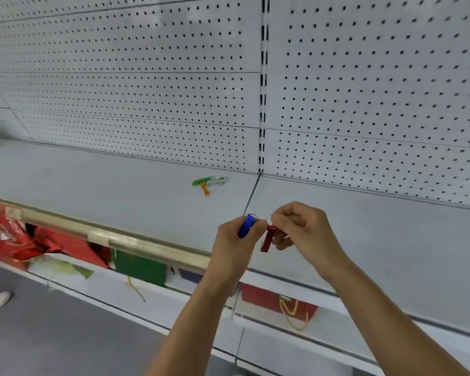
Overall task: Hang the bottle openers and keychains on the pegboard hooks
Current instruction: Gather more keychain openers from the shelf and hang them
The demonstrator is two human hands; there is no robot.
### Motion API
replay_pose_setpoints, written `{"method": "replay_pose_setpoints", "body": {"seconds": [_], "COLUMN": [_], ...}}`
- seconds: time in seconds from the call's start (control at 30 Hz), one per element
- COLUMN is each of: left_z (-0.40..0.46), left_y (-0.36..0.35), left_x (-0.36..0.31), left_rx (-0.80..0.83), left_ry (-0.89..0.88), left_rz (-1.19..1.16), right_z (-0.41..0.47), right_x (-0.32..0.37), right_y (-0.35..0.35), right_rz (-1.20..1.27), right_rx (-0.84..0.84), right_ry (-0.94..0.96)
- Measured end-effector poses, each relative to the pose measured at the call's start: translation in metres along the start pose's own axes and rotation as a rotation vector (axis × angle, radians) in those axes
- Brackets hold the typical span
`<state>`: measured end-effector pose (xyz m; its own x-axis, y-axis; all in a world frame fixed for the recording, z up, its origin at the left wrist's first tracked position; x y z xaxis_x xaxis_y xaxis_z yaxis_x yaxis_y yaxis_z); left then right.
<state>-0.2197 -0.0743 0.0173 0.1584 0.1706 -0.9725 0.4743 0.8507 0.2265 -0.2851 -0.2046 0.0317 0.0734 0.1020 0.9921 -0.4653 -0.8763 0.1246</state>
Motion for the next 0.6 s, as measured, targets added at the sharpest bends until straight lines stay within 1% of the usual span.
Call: {"method": "replay_pose_setpoints", "body": {"seconds": [0.2,0.4,0.47,0.6], "left_z": [-0.041,-0.071,-0.081,-0.099], "left_y": [-0.048,-0.110,-0.133,-0.185], "left_x": [-0.031,-0.069,-0.081,-0.102], "left_rx": [0.062,0.148,0.173,0.216], "left_ry": [-0.041,-0.145,-0.164,-0.127], "left_rz": [0.041,0.034,0.002,-0.105], "right_z": [-0.062,-0.107,-0.121,-0.147], "right_x": [0.005,0.007,0.010,0.018], "right_y": [0.053,0.122,0.148,0.208], "right_rz": [0.046,0.031,0.022,0.021], "right_rx": [-0.051,-0.186,-0.237,-0.311], "right_ry": [-0.005,0.003,0.026,0.071]}}
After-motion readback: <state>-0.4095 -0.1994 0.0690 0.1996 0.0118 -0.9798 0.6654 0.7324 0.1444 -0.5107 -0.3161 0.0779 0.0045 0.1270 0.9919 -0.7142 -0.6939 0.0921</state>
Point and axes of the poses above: each hand's wrist, its own z-axis towards the middle knuckle, its own y-axis out of the back of the hand, x = y × z, the point moved 7 cm from there along z, towards the middle knuckle, and after that the axes turned 3 degrees about -y, right-handed, at the moved point
